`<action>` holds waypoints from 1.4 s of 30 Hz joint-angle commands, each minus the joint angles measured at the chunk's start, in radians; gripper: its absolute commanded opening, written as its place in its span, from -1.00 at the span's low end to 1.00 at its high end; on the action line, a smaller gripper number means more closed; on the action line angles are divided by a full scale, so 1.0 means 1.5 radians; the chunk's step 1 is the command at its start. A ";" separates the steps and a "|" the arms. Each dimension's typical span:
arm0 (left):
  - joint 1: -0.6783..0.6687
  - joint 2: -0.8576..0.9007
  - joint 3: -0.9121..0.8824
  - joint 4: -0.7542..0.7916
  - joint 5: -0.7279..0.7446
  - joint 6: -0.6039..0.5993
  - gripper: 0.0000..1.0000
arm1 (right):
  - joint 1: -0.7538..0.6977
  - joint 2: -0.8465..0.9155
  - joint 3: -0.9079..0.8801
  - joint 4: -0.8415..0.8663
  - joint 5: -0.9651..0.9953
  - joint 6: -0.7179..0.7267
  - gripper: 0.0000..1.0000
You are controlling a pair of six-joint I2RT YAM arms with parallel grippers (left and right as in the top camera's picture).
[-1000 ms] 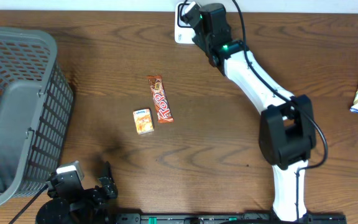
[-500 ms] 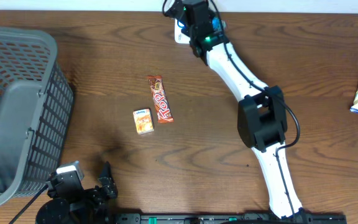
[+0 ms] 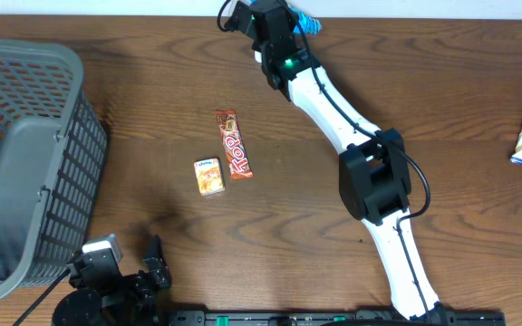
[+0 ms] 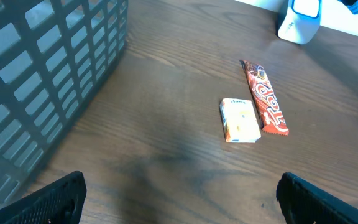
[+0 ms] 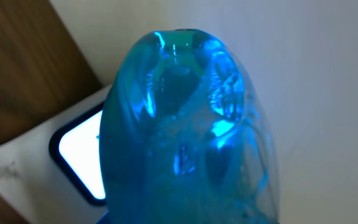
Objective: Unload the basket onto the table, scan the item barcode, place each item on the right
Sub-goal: 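Lift the mouthwash bottle and hold it at the scanner, then carry the mouthwash bottle to the right edge and release it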
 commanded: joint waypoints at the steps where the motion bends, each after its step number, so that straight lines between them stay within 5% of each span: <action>1: 0.003 -0.001 -0.001 0.001 0.006 -0.004 0.96 | -0.011 -0.057 0.030 -0.028 0.067 0.040 -0.98; 16: 0.003 -0.001 -0.001 0.001 0.006 -0.004 0.96 | -0.266 -0.189 0.016 -0.587 0.131 0.435 -0.98; 30: 0.003 -0.001 -0.001 0.001 0.006 -0.004 0.95 | -0.555 -0.189 -0.248 -0.404 0.116 0.557 -0.94; 32: 0.003 -0.001 -0.001 0.001 0.006 -0.004 0.95 | -0.578 -0.189 -0.249 -0.395 0.111 0.563 -0.74; 35: 0.003 -0.001 -0.001 0.001 0.006 -0.004 0.96 | -0.596 -0.202 -0.245 -0.392 0.049 0.593 0.13; 37: 0.003 -0.001 -0.001 0.001 0.006 -0.004 0.96 | -0.590 -0.220 -0.237 -0.393 -0.008 0.594 0.98; 42: 0.003 -0.001 -0.001 0.001 0.006 -0.004 0.96 | -0.541 -0.295 -0.206 -0.395 -0.045 0.619 0.99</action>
